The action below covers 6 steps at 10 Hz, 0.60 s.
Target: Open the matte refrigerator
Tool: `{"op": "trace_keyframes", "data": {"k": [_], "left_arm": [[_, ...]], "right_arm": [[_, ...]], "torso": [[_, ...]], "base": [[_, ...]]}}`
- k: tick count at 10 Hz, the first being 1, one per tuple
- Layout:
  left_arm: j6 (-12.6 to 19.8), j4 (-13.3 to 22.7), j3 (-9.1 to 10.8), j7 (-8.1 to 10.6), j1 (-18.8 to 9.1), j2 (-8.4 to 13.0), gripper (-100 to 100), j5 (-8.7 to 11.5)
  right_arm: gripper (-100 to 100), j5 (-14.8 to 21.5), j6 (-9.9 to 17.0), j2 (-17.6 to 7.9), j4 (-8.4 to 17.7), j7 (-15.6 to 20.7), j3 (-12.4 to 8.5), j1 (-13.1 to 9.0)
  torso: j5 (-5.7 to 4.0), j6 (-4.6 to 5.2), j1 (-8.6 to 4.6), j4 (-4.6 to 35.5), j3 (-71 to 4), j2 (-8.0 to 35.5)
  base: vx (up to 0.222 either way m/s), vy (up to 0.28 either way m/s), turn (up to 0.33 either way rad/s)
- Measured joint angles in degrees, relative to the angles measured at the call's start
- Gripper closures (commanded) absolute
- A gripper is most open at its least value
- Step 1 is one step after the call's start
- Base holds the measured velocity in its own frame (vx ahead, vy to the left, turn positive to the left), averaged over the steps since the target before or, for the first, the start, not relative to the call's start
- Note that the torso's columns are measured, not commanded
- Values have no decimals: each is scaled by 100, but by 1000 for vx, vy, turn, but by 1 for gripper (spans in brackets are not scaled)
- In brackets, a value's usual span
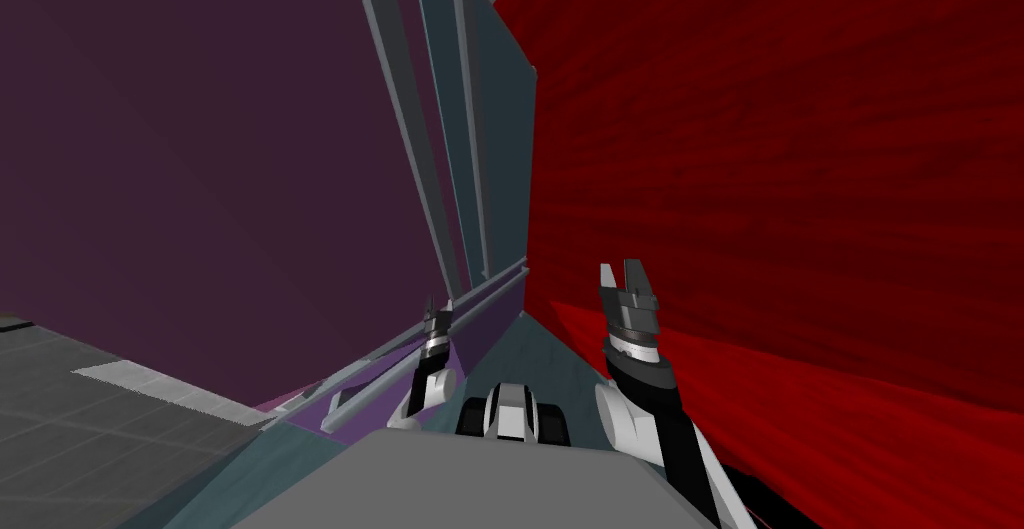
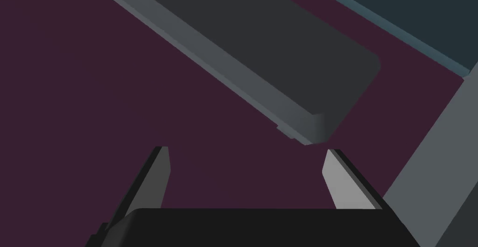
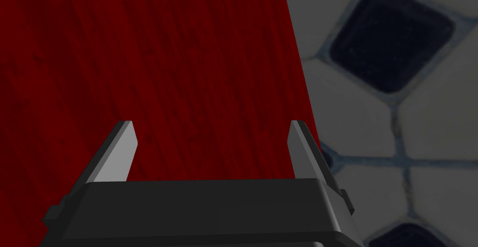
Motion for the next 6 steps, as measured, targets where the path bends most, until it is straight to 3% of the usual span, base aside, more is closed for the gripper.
{"op": "trace_keyframes", "data": {"k": [4,6], "left_arm": [[-158,391,6,13,-136,-413,-100,83],[-81,336,21,-10,-183,-426,-100,90]], "right_arm": [[0,0,0,0,0,0,0,0],[0,0,0,0,0,0,0,-1]], "torso": [[1,0,2,-1,-2,-3],[3,-1,9,0,0,-1]], "base": [[45,-22,-3],[13,17,45]]}}
